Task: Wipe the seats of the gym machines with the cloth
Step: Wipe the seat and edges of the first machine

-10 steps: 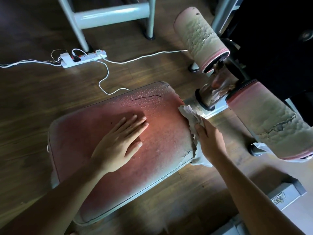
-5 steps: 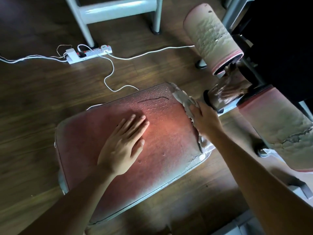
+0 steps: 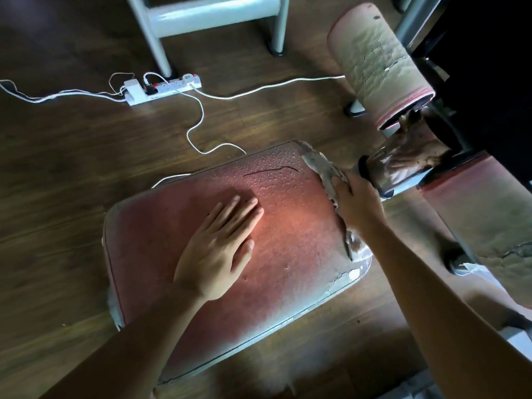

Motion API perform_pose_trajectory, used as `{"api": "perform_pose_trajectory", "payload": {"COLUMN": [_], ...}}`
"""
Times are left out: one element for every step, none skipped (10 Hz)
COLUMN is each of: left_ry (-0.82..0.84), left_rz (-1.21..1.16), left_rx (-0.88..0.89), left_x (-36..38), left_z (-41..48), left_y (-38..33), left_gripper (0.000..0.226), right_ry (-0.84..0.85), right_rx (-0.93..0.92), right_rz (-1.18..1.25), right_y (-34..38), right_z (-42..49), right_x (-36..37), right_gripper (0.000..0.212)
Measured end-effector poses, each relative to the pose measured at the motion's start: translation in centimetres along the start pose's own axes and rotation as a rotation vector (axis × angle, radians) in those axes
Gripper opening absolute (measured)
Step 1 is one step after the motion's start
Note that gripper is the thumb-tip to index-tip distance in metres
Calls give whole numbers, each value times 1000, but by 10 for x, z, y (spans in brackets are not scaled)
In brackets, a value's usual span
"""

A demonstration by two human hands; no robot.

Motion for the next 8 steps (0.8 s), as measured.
{"api": "perform_pose_trajectory", "payload": {"left_ry": [-3, -3, -5, -5, -2, 3, 1, -8], "left_rz": [-10, -11, -13, -10, -18, -24, -33, -48], "left_rx": [-1, -5, -5, -3, -4, -7, -2, -6], "left_x": [0, 1, 2, 2, 2, 1, 1, 1], "left_z": [0, 0, -1, -1, 0, -1, 0, 0], "left_y": [-1, -3, -2, -2, -2, -2, -1, -1], "left_gripper": [53, 54, 54, 54, 53, 53, 53, 53], "right_ry": [-4, -16, -18, -21, -8, -14, -28, -23], "right_rx": [21, 22, 34, 13, 32, 8, 22, 61], "right_rz": [-37, -33, -22, -19, -29, -55, -52, -18], "right_y": [-6, -10, -4, 1, -6, -19, -23, -15], "right_z": [-32, -47, -20, -3, -24, -53, -48, -25], "right_x": [-12, -15, -4, 0, -8, -12, -7, -5], "right_gripper": [38, 39, 36, 35, 36, 36, 34, 32]}}
Point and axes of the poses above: each hand's wrist, its own z-axis towards the middle knuckle, its own x-axis out of the palm, y = z × x, the point moved 2 cm from there along z, towards the middle knuckle, and after that the axes turned 13 degrees about -x, right-handed, at the moved point
